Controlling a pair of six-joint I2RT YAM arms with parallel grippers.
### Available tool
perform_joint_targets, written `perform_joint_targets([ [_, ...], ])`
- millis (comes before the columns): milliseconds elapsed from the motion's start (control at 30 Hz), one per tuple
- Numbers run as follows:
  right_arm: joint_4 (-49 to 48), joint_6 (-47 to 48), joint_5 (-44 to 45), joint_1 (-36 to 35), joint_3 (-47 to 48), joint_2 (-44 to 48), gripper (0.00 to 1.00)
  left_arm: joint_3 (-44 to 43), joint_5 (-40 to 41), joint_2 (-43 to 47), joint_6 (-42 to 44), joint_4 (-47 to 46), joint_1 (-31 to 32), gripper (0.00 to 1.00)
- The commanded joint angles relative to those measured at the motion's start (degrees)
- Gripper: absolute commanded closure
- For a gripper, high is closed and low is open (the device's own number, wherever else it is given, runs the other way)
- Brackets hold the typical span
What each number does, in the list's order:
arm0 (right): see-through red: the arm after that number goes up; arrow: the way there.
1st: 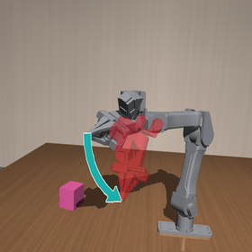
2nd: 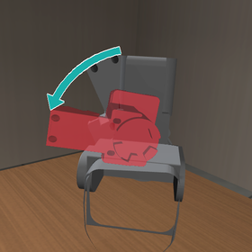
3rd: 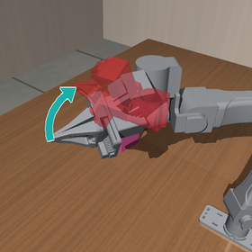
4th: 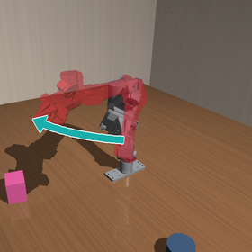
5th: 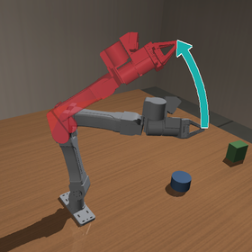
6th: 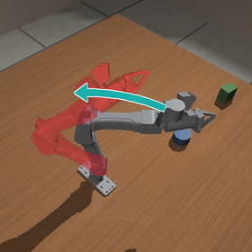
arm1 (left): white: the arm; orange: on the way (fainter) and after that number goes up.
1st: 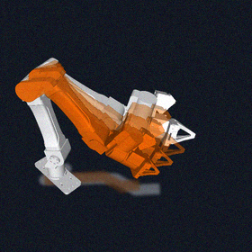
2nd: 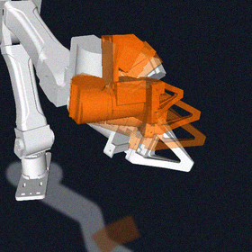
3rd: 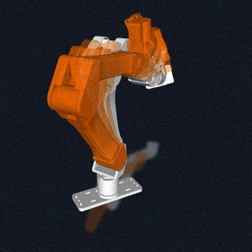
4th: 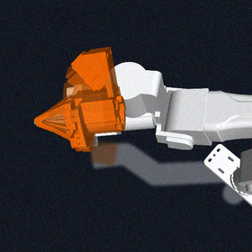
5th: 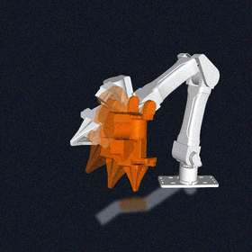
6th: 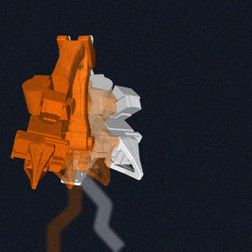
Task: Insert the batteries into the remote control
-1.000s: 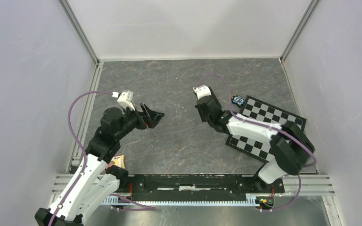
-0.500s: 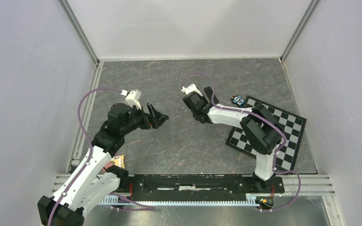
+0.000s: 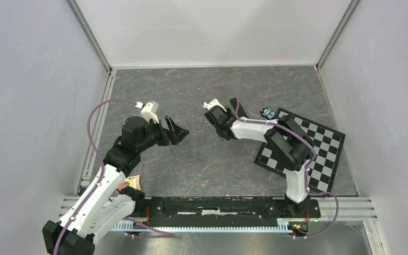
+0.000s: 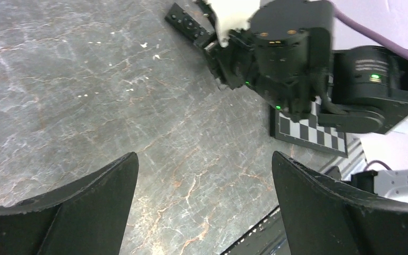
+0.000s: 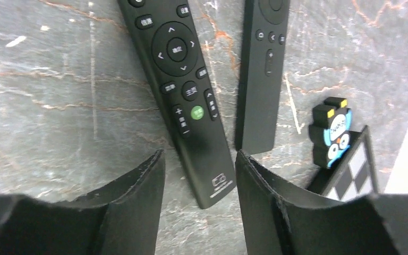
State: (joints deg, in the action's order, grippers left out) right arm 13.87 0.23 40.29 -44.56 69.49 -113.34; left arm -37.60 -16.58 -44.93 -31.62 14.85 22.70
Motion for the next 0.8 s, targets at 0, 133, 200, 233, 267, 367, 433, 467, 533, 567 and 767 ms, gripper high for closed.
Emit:
perform_joint_targets([
  [0,-2.3,-4.5,-9.3,0.0,-1.1,6.3,0.43,-3.3,5.7,1.5,0.9,2.6,0.0,0.00],
  [133,-2.9,-8.5,-15.5,0.0,-3.7,12.0,0.42,-4.9,10.2,2.7,-1.1,5.8,0.1,0.00],
  [200,-3.0,-9.8,-16.0,0.1,-5.5,15.8,0.40,-6.9,12.8,3.0,-2.1,9.1,0.0,0.00],
  [233,-2.8,-10.2,-15.9,0.2,-6.4,18.4,0.40,-7.7,12.9,3.0,-1.6,10.5,0.0,0.00],
  [267,-2.6,-10.6,-15.5,0.2,-7.7,20.8,0.39,-8.9,13.2,3.1,-1.3,12.1,0.0,0.00],
  [367,-0.9,-11.8,-11.4,0.4,-12.2,30.8,0.32,-12.3,15.4,4.2,-0.3,17.1,0.0,0.00],
  [433,-0.5,-12.6,-6.9,0.3,-17.2,39.8,0.25,-14.6,16.3,5.6,0.9,20.2,0.0,0.00],
  [467,-0.1,-13.0,-4.2,0.3,-19.2,44.0,0.18,-15.8,18.3,6.7,1.6,21.6,0.0,0.00],
  [533,1.8,-13.7,0.9,0.4,-22.6,53.2,0.08,-17.6,19.2,8.8,2.8,23.4,0.0,0.00],
  [567,3.4,-14.0,3.5,0.5,-23.3,58.4,0.03,-18.2,19.1,10.1,3.4,23.6,0.0,0.00],
  [767,13.9,-15.0,15.1,0.5,-20.2,80.8,0.02,-24.4,18.8,14.7,6.0,25.4,0.1,0.00],
])
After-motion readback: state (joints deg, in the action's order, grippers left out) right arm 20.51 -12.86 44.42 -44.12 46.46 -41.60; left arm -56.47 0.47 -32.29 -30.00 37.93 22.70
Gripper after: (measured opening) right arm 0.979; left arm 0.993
